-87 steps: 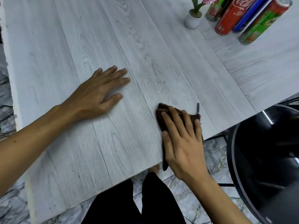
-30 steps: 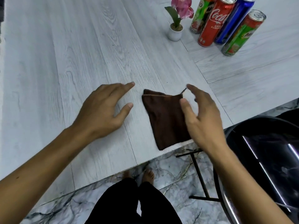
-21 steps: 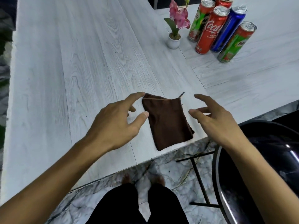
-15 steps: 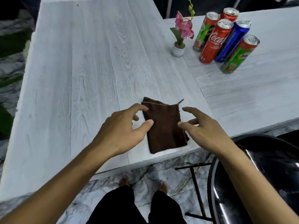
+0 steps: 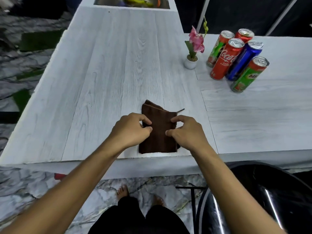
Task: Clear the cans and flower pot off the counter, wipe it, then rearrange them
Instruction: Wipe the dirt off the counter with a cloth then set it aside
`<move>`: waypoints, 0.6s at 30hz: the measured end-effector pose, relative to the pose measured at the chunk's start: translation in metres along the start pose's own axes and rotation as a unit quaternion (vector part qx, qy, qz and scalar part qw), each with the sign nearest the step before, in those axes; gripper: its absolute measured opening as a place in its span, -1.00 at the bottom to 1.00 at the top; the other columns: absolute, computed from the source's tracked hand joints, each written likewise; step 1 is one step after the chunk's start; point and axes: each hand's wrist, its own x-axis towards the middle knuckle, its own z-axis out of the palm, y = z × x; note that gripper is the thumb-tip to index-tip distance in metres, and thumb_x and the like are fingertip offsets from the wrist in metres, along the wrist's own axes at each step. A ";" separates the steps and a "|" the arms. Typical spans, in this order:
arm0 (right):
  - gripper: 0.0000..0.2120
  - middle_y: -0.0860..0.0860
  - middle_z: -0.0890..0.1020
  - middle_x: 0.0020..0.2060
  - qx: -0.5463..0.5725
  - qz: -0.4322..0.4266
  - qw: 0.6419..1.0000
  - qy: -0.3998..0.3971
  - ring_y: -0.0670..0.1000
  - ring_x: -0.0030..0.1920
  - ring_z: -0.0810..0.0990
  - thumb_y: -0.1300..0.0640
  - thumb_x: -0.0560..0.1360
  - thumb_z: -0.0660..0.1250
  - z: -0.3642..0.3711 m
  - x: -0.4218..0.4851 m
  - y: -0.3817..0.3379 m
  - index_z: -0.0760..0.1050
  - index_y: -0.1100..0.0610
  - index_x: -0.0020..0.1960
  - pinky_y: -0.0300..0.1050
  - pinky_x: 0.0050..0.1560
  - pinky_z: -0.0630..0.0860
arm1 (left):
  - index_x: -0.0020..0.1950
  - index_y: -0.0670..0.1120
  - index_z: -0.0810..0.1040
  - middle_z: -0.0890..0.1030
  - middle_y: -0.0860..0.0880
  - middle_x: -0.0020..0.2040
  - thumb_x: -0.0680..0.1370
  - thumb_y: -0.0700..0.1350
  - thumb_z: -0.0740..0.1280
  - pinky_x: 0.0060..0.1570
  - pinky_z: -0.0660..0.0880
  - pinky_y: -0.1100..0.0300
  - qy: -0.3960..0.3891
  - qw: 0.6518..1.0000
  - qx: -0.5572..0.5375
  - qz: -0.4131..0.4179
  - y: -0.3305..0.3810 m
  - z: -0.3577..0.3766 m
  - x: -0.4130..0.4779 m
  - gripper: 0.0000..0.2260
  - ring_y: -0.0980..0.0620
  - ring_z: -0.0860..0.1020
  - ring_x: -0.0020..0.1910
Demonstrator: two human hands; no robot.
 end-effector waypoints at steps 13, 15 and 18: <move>-0.71 0.01 0.60 -0.09 0.143 0.046 0.989 -0.012 0.02 -0.20 0.55 0.26 0.28 0.55 0.001 0.006 0.002 0.64 0.03 -0.04 -0.13 -0.15 0.47 | -0.08 0.06 0.74 0.68 0.11 -0.20 0.43 -0.15 0.60 -0.04 0.61 0.23 0.058 0.976 -0.211 -0.019 -0.005 0.011 0.003 -0.86 0.17 0.65 -0.15; -0.69 0.04 0.59 -0.13 0.151 0.056 0.987 -0.029 0.05 -0.17 0.53 0.28 0.29 0.57 -0.002 0.006 0.004 0.64 0.05 -0.03 -0.08 -0.12 0.47 | -0.06 0.05 0.74 0.69 0.08 -0.13 0.42 -0.16 0.61 -0.02 0.62 0.23 0.051 0.975 -0.216 -0.027 -0.009 0.008 0.003 -0.83 0.13 0.66 -0.07; -0.70 0.04 0.61 -0.20 0.155 0.062 0.985 -0.036 0.00 -0.27 0.58 0.27 0.31 0.61 -0.007 0.006 0.002 0.65 0.09 -0.01 -0.14 -0.24 0.54 | -0.07 0.05 0.75 0.71 0.12 -0.07 0.38 -0.15 0.63 -0.18 0.54 0.43 0.034 0.975 -0.217 -0.038 -0.012 0.003 0.005 -0.81 0.19 0.65 -0.02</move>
